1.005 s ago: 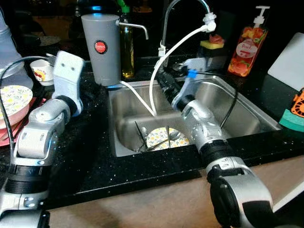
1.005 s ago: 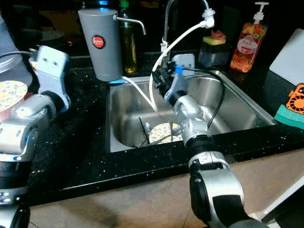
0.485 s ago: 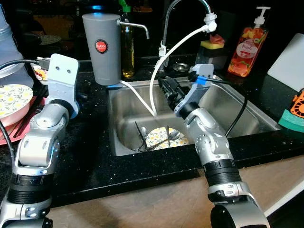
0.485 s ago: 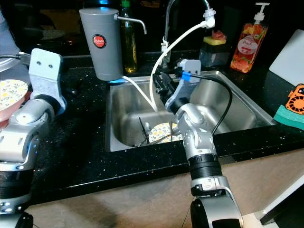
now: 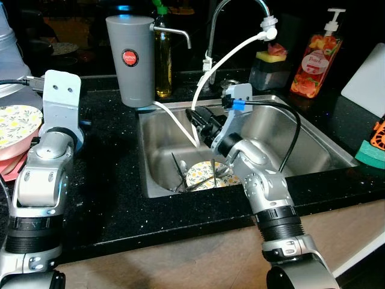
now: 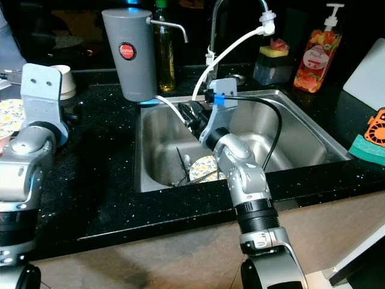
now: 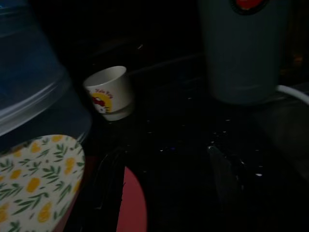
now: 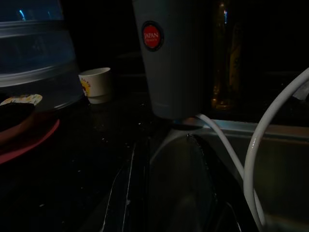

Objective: Kitchen organization

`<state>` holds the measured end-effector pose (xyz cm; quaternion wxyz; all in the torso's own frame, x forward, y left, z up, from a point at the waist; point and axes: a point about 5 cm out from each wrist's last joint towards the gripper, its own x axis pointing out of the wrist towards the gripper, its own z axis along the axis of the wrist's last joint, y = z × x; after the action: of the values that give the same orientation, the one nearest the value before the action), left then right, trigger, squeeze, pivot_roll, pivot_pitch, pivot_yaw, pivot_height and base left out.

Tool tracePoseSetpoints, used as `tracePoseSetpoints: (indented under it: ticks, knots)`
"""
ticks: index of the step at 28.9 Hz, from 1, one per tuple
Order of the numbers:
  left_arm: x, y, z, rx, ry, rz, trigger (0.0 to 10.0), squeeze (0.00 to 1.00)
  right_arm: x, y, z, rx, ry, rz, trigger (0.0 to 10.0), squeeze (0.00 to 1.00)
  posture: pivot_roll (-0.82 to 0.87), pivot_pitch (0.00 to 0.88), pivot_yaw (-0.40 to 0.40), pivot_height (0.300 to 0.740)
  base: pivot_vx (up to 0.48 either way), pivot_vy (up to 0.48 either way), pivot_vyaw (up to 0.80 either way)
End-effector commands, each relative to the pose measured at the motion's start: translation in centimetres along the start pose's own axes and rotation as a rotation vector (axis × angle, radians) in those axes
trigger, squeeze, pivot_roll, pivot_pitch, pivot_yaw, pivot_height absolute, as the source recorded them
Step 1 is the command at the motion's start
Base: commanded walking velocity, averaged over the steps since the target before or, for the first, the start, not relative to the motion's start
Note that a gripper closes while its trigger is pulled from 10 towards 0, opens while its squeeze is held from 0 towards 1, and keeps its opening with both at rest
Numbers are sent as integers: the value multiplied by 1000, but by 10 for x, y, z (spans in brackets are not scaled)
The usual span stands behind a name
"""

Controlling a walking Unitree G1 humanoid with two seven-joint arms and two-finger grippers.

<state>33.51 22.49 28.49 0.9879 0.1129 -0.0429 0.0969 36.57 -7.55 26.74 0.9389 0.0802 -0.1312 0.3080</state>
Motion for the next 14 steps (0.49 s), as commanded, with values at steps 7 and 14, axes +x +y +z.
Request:
tracePoseSetpoints:
  ticks: [7,14]
  knots:
    - [-4,-13,-32,-186,202,17,10000,0,-5,8,-7,10,48,31,10000,0,1,80,-26,740,0,0,0]
    - [-4,6,-53,142,263,99,10000,298,-7,8,-7,-5,69,41,10000,0,-6,67,-25,740,0,0,0]
